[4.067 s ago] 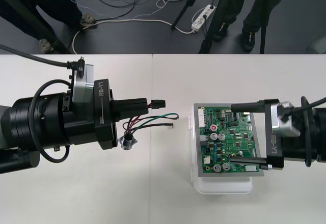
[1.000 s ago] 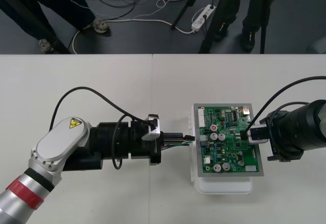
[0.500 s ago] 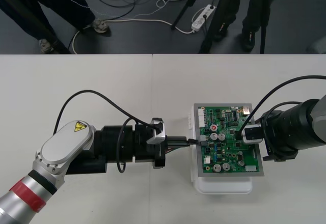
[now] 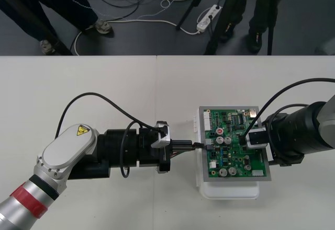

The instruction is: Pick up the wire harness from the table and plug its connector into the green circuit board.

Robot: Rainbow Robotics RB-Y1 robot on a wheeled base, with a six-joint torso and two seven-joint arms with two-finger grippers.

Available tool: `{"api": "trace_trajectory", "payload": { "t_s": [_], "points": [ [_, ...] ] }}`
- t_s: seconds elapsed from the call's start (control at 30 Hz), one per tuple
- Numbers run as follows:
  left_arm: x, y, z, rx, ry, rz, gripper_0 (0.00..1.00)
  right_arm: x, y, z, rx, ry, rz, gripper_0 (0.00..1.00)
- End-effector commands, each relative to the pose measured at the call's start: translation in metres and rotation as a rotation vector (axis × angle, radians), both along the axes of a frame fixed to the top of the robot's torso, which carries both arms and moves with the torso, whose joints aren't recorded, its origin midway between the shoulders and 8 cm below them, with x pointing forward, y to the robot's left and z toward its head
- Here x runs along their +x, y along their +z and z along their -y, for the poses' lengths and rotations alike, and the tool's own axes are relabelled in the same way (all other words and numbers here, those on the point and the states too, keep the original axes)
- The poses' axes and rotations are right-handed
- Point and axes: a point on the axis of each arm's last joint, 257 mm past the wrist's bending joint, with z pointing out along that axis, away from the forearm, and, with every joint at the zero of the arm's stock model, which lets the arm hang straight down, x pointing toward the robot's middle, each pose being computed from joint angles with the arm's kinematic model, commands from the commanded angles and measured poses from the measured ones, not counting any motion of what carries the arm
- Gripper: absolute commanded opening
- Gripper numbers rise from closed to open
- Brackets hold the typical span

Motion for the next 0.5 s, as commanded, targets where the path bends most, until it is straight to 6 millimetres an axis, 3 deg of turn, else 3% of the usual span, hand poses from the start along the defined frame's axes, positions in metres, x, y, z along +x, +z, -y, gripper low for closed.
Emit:
{"api": "trace_trajectory", "payload": {
  "t_s": [0.03, 0.5],
  "points": [
    [-0.0019, 0.0182, 0.0228, -0.041, -0.019, 0.053, 0.00, 0.0075, 0.0144, -0.0193, 0.025, -0.002, 0.040, 1.00],
    [0.0012, 0.0193, 0.0267, -0.045, -0.005, 0.068, 0.00, 0.0045, 0.0159, -0.0204, 0.009, 0.000, 0.041, 1.00]
  ]
}}
